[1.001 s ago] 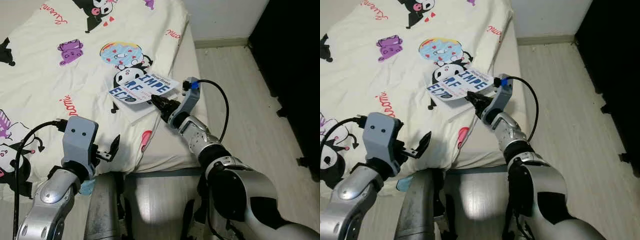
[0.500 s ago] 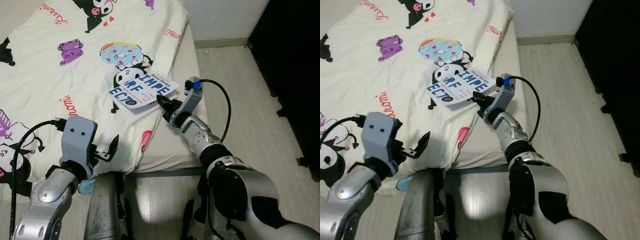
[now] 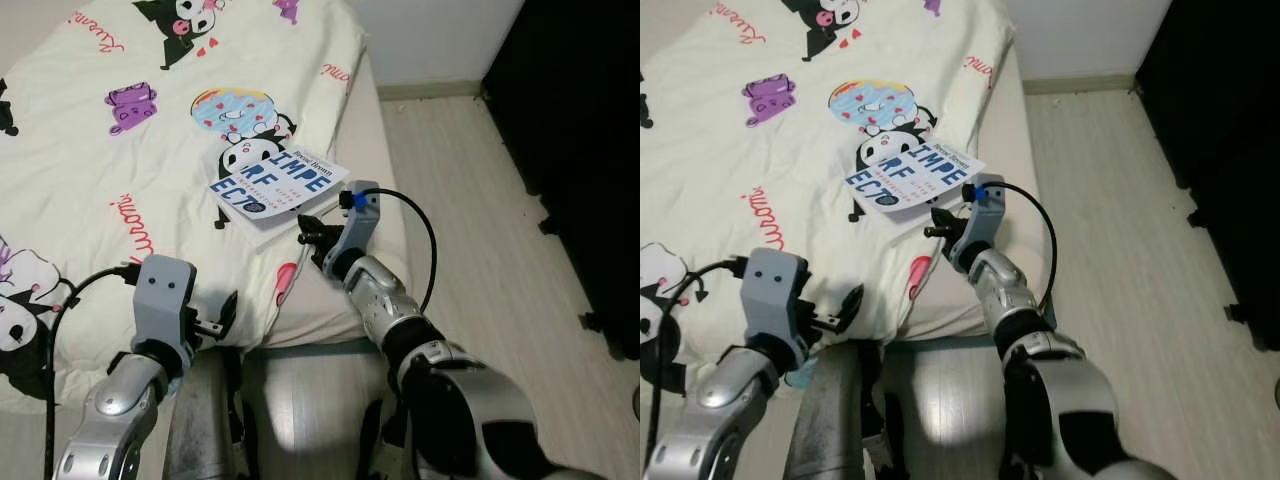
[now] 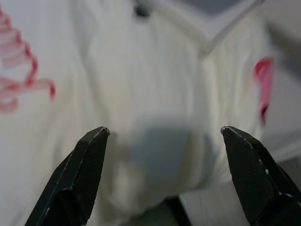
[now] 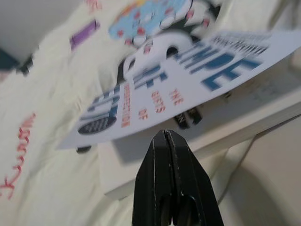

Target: Clean up the room

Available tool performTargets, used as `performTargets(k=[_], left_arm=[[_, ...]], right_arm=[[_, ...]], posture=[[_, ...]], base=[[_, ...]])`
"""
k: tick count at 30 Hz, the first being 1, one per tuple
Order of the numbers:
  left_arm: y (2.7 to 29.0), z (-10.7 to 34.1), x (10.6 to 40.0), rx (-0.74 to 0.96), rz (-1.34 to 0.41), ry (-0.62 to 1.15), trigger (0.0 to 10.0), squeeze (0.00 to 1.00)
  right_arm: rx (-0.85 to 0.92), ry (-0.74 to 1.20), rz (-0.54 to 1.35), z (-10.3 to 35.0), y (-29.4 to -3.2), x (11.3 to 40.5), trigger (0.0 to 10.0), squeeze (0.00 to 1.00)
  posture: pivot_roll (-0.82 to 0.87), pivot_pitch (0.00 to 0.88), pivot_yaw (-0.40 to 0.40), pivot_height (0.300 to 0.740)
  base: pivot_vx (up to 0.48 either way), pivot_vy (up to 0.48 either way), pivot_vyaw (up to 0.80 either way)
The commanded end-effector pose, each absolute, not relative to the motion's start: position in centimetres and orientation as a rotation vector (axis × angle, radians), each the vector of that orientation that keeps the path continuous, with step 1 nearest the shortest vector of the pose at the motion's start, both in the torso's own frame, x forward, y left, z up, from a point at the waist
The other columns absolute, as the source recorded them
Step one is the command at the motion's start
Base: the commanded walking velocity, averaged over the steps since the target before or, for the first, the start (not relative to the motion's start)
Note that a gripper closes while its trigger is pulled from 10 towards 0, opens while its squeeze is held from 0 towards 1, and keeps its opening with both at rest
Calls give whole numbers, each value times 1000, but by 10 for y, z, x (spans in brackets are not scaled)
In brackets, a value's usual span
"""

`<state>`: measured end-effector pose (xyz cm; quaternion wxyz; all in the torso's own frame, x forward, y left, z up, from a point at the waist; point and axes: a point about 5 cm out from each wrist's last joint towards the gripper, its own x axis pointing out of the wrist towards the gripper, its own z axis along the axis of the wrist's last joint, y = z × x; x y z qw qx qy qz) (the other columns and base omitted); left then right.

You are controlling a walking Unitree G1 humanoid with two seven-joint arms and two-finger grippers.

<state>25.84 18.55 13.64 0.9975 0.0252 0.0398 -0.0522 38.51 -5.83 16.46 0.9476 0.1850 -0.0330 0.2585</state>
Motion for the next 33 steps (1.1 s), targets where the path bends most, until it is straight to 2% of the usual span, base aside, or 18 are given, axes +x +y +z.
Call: performTargets(k=[1, 2, 5, 12, 16, 25, 33], left_arm=[[190, 126, 254, 31, -80, 112, 10000, 0], [190, 126, 254, 31, -80, 112, 10000, 0], [202, 106, 257, 30, 18, 166, 10000, 0], [200, 93, 263, 42, 54, 163, 10000, 0], [190, 92, 276, 63, 25, 131, 10000, 0], [185, 91, 280, 71, -4, 131, 10000, 0], [181, 86, 284, 84, -24, 106, 10000, 0]], right_arm=[[381, -78, 511, 157, -60, 380, 10000, 0], [381, -78, 511, 157, -60, 380, 10000, 0], [300, -117, 391, 138, -80, 366, 10000, 0], [215, -105, 279, 112, -107, 347, 10000, 0], [215, -69, 232, 93, -125, 334, 10000, 0], [211, -45, 213, 88, -128, 327, 10000, 0], [222, -29, 198, 85, -130, 321, 10000, 0]], posture=[[82, 302, 2, 533], [82, 302, 2, 533], [43, 214, 15, 533], [15, 175, 23, 533], [9, 150, 28, 558], [7, 142, 25, 578], [8, 135, 23, 618]], base=[[0, 0, 0], [0, 0, 0], [0, 0, 0], [0, 0, 0], [0, 0, 0], [0, 0, 0], [0, 0, 0]])
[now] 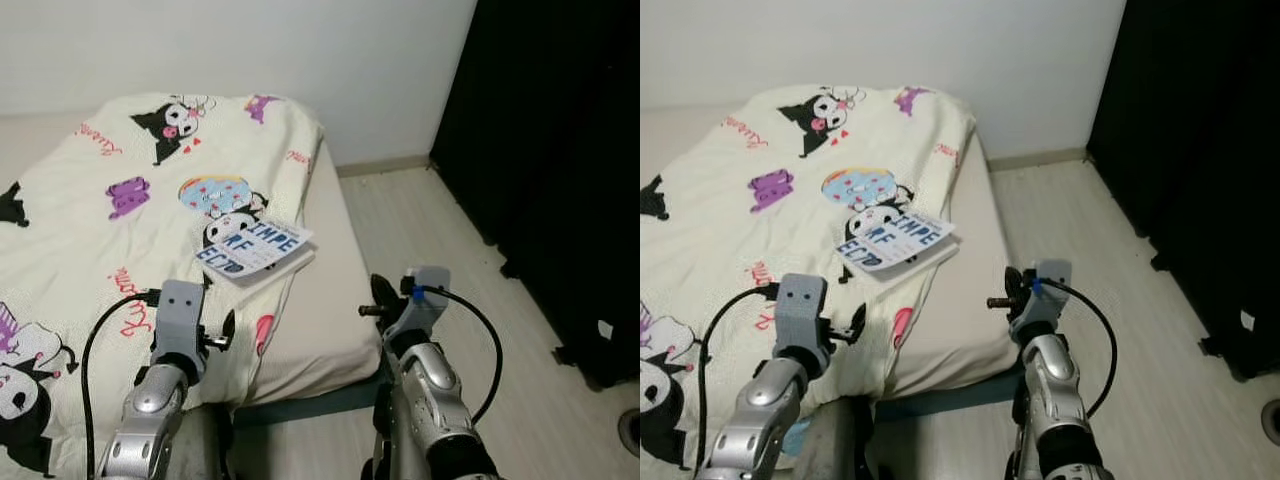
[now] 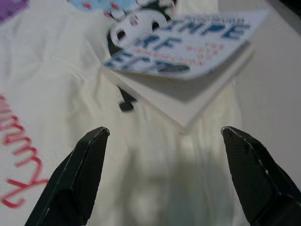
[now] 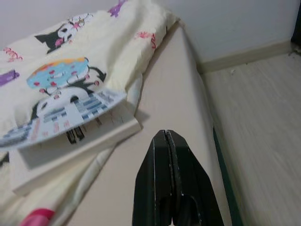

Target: Clean up the room

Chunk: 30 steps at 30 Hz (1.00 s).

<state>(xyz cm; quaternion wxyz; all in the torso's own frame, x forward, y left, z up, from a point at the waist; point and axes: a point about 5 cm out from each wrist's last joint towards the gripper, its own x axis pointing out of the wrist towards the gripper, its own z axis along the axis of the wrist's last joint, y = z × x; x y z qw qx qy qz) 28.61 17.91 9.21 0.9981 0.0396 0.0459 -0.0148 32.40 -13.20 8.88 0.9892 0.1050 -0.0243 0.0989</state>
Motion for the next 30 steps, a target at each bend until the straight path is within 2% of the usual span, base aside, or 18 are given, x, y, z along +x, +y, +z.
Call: performTargets(k=[1, 16, 30], left_arm=[[181, 86, 284, 87, -28, 100, 10000, 0], [177, 77, 285, 74, -53, 111, 10000, 0], [179, 56, 282, 47, -39, 169, 10000, 0]], right_arm=[[224, -27, 199, 85, -130, 321, 10000, 0], [220, -10, 226, 86, -129, 320, 10000, 0], [206, 133, 209, 55, -133, 309, 10000, 0]], posture=[[8, 134, 22, 623], [4, 127, 10, 683], [-4, 122, -2, 738]], base=[[0, 0, 0], [0, 0, 0], [0, 0, 0]])
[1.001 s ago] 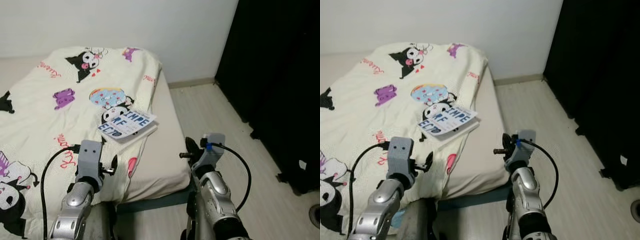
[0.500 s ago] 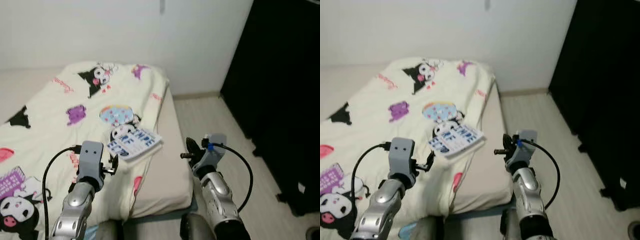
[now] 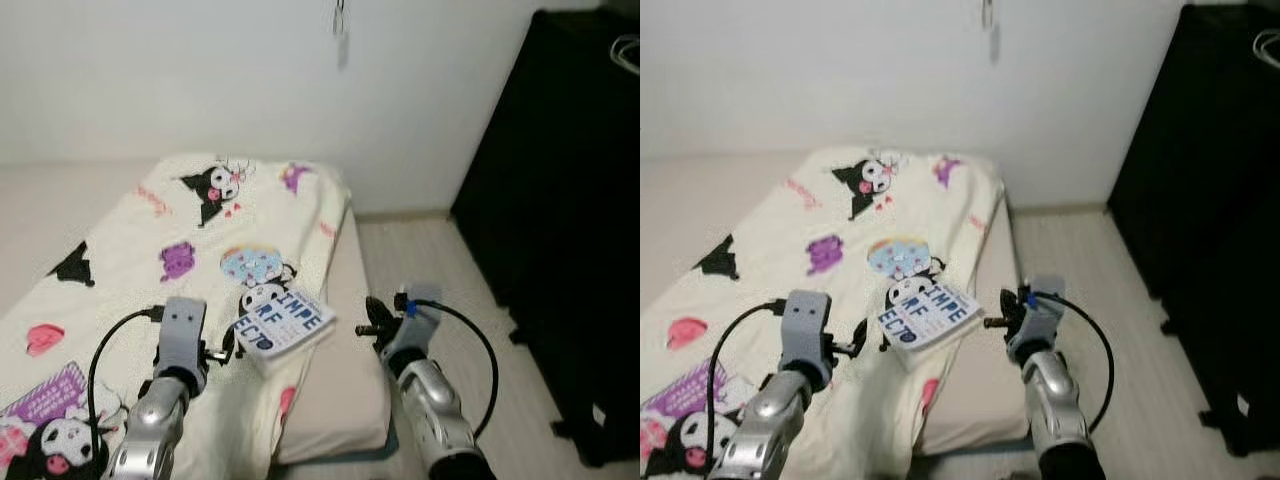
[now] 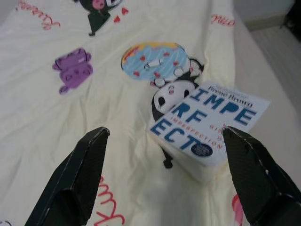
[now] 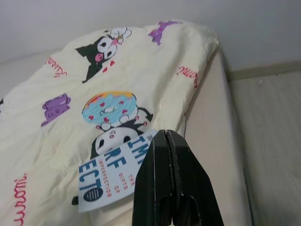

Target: Clean up the room

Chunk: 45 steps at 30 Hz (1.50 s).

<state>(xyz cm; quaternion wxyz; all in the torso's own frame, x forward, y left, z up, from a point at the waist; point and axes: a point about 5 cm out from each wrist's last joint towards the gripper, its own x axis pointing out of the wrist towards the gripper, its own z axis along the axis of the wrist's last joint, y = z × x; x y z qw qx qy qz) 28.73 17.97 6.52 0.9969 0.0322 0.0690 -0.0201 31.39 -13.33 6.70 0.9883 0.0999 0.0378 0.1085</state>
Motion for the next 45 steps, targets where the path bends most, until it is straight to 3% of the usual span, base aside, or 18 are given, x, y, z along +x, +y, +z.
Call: performTargets(k=[1, 20, 45], left_arm=[[178, 53, 281, 49, -45, 174, 10000, 0], [179, 22, 270, 92, -53, 259, 10000, 0], [174, 18, 270, 80, -68, 251, 10000, 0]], right_arm=[[209, 139, 206, 54, -134, 308, 10000, 0], [109, 348, 233, 11, -126, 286, 10000, 0], [80, 377, 206, 2, -132, 282, 10000, 0]], posture=[[-4, 120, -2, 740], [-10, 109, -8, 740], [-16, 116, -14, 740]], base=[[0, 0, 0], [0, 0, 0], [0, 0, 0]])
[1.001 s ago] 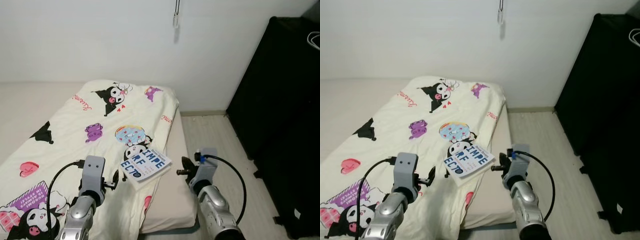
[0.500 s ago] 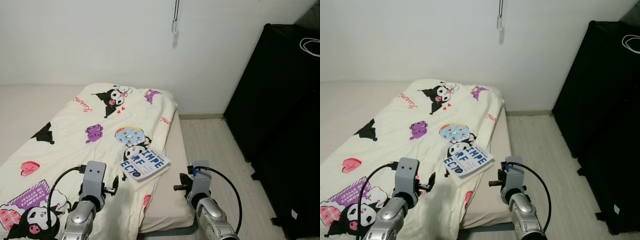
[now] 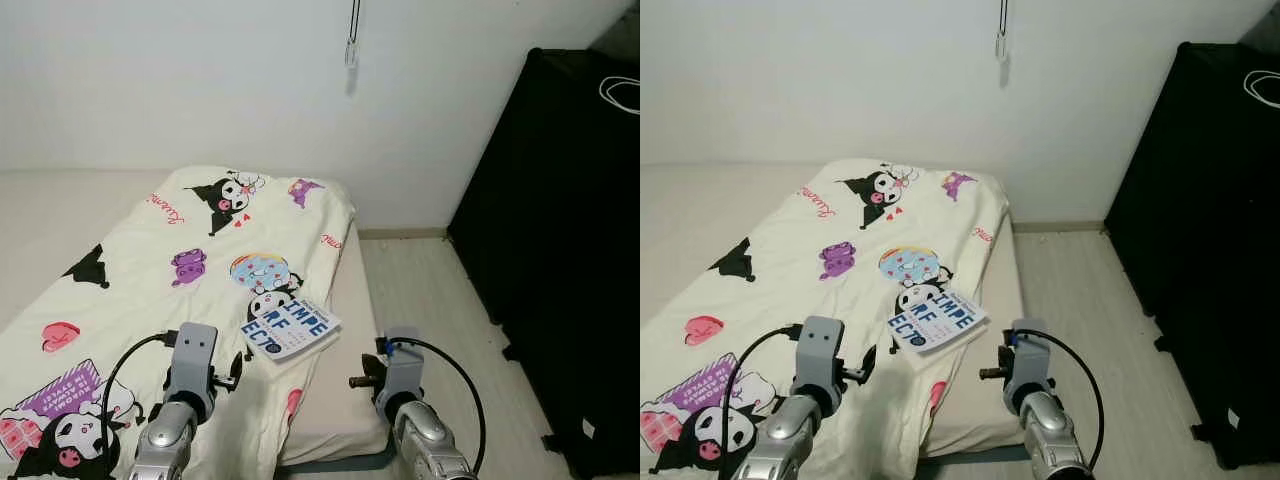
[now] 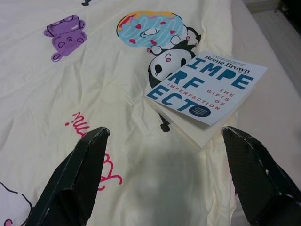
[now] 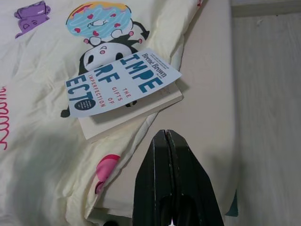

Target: Clean up the room

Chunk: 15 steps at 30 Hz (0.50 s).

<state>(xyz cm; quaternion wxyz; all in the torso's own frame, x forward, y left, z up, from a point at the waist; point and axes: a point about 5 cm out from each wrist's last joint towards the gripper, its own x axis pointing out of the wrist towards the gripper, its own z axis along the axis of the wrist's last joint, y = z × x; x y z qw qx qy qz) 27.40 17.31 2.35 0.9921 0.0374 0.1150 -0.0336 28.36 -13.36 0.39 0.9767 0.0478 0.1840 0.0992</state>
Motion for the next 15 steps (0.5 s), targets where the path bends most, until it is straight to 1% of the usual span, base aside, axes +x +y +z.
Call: performTargets(k=[1, 15], left_arm=[[174, 18, 270, 80, -68, 251, 10000, 0], [173, 20, 271, 84, -72, 231, 10000, 0]], right_arm=[[80, 377, 206, 2, -132, 282, 10000, 0], [91, 357, 213, 4, -130, 284, 10000, 0]], posture=[[-16, 116, -14, 740], [-17, 103, -14, 740]], base=[[0, 0, 0], [0, 0, 0]])
